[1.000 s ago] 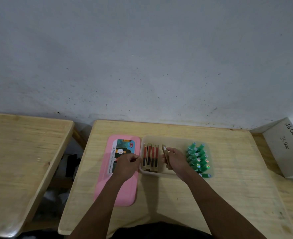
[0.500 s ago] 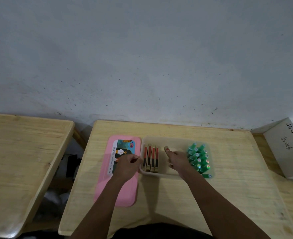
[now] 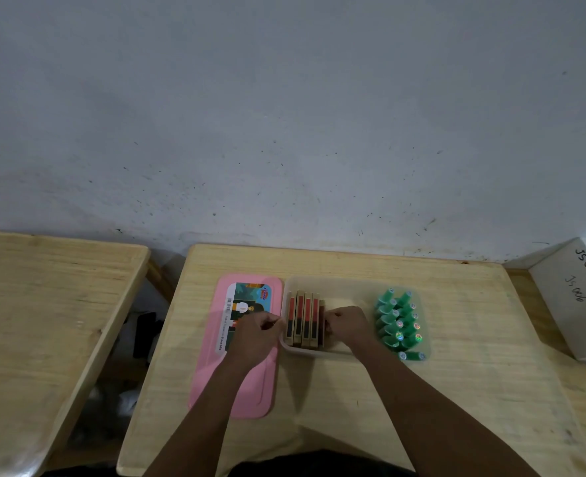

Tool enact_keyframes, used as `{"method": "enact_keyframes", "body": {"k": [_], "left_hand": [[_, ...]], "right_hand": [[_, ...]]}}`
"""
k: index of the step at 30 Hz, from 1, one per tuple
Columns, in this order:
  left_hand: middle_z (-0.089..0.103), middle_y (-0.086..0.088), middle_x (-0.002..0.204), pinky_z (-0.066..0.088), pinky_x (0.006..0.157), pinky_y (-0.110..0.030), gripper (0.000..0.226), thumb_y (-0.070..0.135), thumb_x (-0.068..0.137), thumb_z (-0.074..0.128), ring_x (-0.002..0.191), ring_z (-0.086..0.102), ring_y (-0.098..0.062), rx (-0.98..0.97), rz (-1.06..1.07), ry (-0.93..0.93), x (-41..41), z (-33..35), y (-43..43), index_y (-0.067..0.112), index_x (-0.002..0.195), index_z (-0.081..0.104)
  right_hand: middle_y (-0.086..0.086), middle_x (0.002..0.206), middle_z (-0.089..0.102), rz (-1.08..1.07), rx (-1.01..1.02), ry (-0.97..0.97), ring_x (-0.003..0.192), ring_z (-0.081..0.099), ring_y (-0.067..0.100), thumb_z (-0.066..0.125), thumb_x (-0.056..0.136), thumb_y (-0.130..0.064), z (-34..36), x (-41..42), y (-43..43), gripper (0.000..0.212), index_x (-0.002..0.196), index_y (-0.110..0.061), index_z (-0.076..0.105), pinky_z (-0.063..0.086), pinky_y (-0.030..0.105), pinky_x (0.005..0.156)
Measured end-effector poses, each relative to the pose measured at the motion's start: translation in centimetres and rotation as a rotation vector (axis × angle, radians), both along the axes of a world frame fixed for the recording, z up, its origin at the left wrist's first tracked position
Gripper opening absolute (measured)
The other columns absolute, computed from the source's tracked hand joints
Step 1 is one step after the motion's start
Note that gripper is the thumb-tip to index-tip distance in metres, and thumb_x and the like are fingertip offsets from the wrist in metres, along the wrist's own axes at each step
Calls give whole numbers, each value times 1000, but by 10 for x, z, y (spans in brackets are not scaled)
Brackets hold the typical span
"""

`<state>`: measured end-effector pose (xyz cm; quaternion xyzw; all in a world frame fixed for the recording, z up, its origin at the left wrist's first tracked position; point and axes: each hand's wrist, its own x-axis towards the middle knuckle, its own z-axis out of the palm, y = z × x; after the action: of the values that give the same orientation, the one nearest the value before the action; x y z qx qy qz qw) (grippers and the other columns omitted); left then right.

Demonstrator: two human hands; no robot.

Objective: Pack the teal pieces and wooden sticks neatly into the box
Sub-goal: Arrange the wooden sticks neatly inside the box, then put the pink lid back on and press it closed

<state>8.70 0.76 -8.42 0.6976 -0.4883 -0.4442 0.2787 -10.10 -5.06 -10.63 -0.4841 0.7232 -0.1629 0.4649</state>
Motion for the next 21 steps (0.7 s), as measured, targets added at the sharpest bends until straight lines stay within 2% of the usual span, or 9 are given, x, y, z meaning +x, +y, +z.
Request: {"method": "enact_keyframes", "body": {"k": [2,4,8,11,13,16,18,21], "left_hand": [[71,-6,79,60,75,-38,10,19,91,60,74,70,-22,-2,-3,-7,0,0,0,16,85,68],[71,-5,76,60,74,-37,11,20,91,60,70,69,-19,-7,-7,-8,0,0,0,15,86,68],[68,-1,75,59,76,-36,12,19,92,60,69,66,-14,-6,-5,-7,-1,3,2,12,90,69],[68,-3,78,58,77,-36,16,20,92,59,74,66,-17,-14,8,-22,-2,5,3,9,96,70],[68,-3,79,58,76,-35,18,22,92,59,76,66,-18,-21,14,-28,-4,7,4,8,97,70],[65,0,75,54,68,-27,20,21,93,58,71,62,-13,-34,32,-45,-7,9,5,6,97,71],[63,2,75,46,62,-19,21,21,93,57,68,58,-8,-42,32,-68,-9,10,6,6,97,70],[62,2,78,39,58,-15,23,25,94,55,70,57,-9,-50,21,-98,-9,10,8,7,99,69]], "right_hand": [[20,84,74,33,-13,-16,70,63,24,52,87,-5,2,-9,0,25,84,-1,77,53,37,69],[17,93,74,70,-56,11,82,67,28,53,89,-9,6,-14,0,24,95,-1,75,54,42,79],[8,127,63,225,-158,97,114,59,21,52,96,-18,21,-8,6,33,126,-9,61,43,29,97],[9,140,49,361,-152,89,127,48,23,49,99,-17,29,2,6,42,140,-12,46,36,31,105],[12,141,47,407,-142,107,128,46,25,48,99,-13,32,5,5,43,141,-11,44,36,33,107],[12,131,55,473,-168,165,121,51,26,51,95,-7,36,7,3,40,135,-9,52,40,32,100],[10,128,59,522,-187,190,117,54,25,54,93,-9,36,7,3,38,131,-12,56,42,33,98],[9,128,56,520,-177,238,111,58,26,54,93,-21,33,4,4,36,130,-21,57,50,42,95]]}}
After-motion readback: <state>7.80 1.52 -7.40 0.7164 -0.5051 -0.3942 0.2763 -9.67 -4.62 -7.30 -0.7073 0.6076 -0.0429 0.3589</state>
